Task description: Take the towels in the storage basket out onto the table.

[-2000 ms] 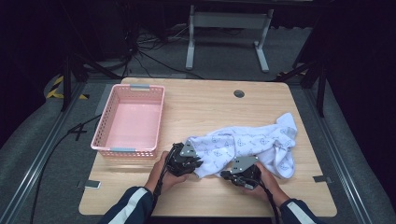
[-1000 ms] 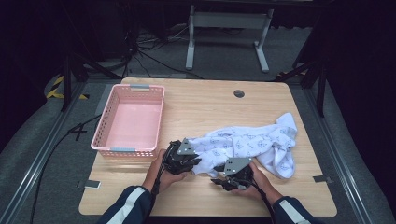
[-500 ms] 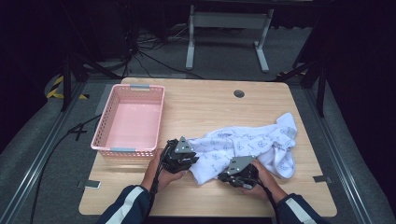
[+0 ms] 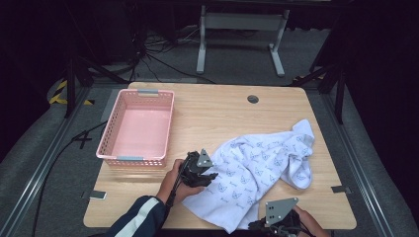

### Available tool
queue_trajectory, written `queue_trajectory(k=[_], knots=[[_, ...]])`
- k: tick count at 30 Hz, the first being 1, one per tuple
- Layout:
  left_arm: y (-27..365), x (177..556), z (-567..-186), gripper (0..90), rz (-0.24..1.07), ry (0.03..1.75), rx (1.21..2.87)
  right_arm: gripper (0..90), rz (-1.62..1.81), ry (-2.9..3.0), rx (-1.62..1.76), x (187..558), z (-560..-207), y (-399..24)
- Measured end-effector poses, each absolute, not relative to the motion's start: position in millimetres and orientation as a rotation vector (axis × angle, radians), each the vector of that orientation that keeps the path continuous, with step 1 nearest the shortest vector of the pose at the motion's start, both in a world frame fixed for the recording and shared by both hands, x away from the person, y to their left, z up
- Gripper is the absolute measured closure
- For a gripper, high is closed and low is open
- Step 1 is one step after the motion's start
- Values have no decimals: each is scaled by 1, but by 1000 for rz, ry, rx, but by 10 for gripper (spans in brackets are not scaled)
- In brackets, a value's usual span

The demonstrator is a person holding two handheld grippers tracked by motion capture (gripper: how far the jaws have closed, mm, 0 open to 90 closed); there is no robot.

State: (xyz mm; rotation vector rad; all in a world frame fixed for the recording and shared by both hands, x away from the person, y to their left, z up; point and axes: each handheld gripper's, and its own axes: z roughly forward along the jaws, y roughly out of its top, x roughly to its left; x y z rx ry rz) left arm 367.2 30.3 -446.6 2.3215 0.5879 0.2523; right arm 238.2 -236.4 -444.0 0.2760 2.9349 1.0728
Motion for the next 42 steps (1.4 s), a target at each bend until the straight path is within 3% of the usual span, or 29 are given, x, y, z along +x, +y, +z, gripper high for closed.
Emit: queue_trajectory(k=[4,9,10,13,15,17,18,19,20,25,36,42], knots=[[17,375,-458,537,266,562,2403,873,1026,3000,240,222,-450,-231],[23,372,-456,597,299,546,2430,868,1001,3021,200,213,-446,-238],[26,370,-456,612,284,555,2438,848,1028,3012,214,214,-442,-244],[37,361,-454,631,299,528,2473,669,1157,2816,450,228,-425,-270],[40,358,-454,635,303,536,2471,684,1152,2726,557,235,-421,-277],[47,355,-455,637,274,547,2461,590,1094,2505,777,253,-417,-293],[49,355,-455,636,278,538,2460,651,1064,2372,921,264,-416,-304],[52,353,-456,636,281,556,2451,642,1036,2315,965,270,-416,-310],[54,352,-456,636,265,545,2454,589,1012,2219,1024,280,-416,-320],[66,347,-457,637,256,557,2445,515,848,2029,1265,328,-429,-348],[89,322,-462,682,289,622,2380,602,848,2153,1310,429,-450,-351],[94,308,-461,715,253,657,2384,593,859,2193,1247,457,-451,-341]])
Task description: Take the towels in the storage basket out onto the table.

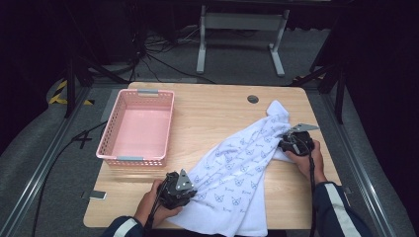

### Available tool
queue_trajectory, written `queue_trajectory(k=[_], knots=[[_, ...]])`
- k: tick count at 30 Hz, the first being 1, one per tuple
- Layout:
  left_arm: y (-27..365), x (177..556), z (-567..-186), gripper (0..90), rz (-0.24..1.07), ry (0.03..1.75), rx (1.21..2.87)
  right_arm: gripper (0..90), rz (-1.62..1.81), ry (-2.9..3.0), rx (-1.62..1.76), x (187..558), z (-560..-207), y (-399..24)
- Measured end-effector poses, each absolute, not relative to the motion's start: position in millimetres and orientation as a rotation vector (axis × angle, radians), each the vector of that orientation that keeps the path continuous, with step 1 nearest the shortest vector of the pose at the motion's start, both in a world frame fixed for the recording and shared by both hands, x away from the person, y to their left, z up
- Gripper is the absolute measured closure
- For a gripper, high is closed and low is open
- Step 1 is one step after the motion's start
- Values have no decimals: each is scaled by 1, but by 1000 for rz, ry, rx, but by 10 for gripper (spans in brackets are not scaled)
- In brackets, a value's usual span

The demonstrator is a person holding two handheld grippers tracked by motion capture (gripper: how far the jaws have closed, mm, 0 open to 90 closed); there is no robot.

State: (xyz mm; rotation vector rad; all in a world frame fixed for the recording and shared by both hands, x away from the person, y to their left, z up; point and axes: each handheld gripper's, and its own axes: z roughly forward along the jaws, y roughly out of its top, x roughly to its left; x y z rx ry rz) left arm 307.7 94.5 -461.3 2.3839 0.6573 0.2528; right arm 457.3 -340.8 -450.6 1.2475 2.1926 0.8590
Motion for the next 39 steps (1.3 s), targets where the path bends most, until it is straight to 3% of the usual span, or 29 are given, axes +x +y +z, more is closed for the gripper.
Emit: queue_trajectory(k=[4,5,6,8,10,15,23,27,32,36,39], knots=[[89,296,-459,713,207,604,2422,544,853,2202,1185,460,-451,-330],[86,294,-458,693,211,582,2428,536,859,2212,1189,459,-450,-331],[84,294,-457,619,199,585,2426,516,892,2220,1209,452,-444,-335],[79,298,-453,606,166,593,2383,535,910,2222,1210,449,-442,-339],[70,304,-446,537,186,590,2363,551,933,2179,1218,432,-434,-355],[36,333,-428,493,278,497,2340,553,942,2127,1273,414,-432,-371],[18,381,-449,532,258,557,2375,528,866,2127,1300,417,-446,-370],[25,381,-459,587,203,584,2363,500,853,2067,1344,418,-446,-376],[32,377,-460,595,215,571,2380,456,824,2068,1429,425,-455,-385],[38,371,-459,697,224,569,2402,644,809,2088,1415,427,-453,-388],[42,367,-459,718,238,582,2398,635,746,2055,1401,429,-452,-390]])
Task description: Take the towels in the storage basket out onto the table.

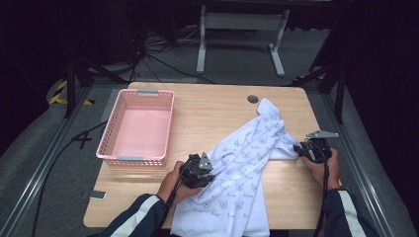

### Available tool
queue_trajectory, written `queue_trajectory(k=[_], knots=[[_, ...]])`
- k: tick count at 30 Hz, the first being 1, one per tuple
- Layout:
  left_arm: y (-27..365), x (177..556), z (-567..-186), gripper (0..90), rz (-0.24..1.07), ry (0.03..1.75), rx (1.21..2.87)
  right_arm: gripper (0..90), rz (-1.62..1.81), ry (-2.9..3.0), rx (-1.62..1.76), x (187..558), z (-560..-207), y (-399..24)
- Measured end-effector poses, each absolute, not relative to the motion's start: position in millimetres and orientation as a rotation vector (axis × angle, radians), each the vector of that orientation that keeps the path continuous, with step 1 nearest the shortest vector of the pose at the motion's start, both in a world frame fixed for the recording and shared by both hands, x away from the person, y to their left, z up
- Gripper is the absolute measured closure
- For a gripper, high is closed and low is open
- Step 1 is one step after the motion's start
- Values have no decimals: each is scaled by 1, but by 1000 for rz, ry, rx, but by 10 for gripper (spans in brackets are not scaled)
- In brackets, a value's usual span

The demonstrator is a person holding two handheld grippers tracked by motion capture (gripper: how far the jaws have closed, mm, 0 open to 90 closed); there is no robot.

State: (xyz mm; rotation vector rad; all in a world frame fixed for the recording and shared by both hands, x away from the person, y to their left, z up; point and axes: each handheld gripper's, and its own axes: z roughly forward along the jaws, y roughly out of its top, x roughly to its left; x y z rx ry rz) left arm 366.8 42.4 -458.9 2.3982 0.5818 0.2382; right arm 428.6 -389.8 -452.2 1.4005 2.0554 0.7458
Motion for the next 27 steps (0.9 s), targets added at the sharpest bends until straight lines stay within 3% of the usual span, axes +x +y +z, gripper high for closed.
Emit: queue_trajectory(k=[6,10,11,14,15,20,27], knots=[[52,359,-460,754,265,583,2389,619,650,1947,1446,438,-452,-410],[61,351,-459,756,235,593,2401,574,574,1870,1451,440,-453,-420],[64,348,-459,755,232,591,2403,525,592,1865,1474,440,-453,-425],[65,345,-459,713,235,596,2406,537,598,1858,1484,437,-450,-425],[66,343,-460,688,221,574,2398,579,680,1863,1446,428,-439,-421],[62,344,-461,638,224,550,2380,589,868,1966,1298,407,-420,-395],[54,339,-463,621,202,512,2378,509,993,2168,1165,411,-426,-339]])
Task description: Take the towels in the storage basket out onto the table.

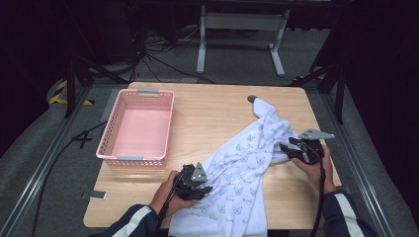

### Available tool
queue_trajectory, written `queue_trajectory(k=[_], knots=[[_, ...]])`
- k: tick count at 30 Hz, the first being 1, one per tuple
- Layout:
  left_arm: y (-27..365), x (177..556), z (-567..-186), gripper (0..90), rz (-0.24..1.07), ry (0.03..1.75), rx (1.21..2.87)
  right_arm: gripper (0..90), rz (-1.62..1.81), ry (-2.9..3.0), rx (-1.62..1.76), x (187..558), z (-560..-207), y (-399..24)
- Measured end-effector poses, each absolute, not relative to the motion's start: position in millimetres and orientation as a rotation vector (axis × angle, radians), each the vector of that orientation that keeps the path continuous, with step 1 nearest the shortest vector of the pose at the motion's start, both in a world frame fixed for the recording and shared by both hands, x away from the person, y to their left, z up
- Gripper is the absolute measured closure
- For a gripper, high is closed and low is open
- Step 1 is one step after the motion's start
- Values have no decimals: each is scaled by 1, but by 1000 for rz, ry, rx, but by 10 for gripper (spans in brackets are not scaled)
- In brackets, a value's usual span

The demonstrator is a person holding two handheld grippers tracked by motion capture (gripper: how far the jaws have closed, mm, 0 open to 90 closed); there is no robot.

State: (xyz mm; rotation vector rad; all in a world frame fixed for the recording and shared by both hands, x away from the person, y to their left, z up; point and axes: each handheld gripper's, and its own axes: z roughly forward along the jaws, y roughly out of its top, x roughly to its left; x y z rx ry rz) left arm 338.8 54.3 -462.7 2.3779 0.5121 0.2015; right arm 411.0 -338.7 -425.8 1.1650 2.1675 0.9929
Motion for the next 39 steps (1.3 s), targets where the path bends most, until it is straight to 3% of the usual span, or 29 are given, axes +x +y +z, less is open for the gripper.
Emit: queue_trajectory(k=[6,9,10,14,20,24,25,28,33,39], knots=[[49,335,-461,632,156,468,2401,530,795,2244,1170,426,-446,-326],[40,340,-455,559,200,467,2389,554,814,2248,1190,428,-450,-331],[37,347,-451,506,210,495,2363,599,816,2248,1187,428,-450,-332],[21,371,-437,434,259,565,2266,785,813,2255,1148,425,-446,-332],[-6,415,-437,425,323,682,2244,836,850,2259,1108,412,-434,-339],[-17,434,-453,472,323,732,2312,833,863,2253,1076,400,-425,-345],[-18,436,-457,538,322,735,2324,850,877,2251,1069,393,-419,-348],[-13,442,-459,585,314,744,2319,860,874,2258,1048,388,-416,-351],[-5,439,-458,830,329,723,2353,869,821,2237,1096,372,-412,-372],[8,435,-456,864,388,756,2384,872,722,2137,1227,374,-419,-399]])
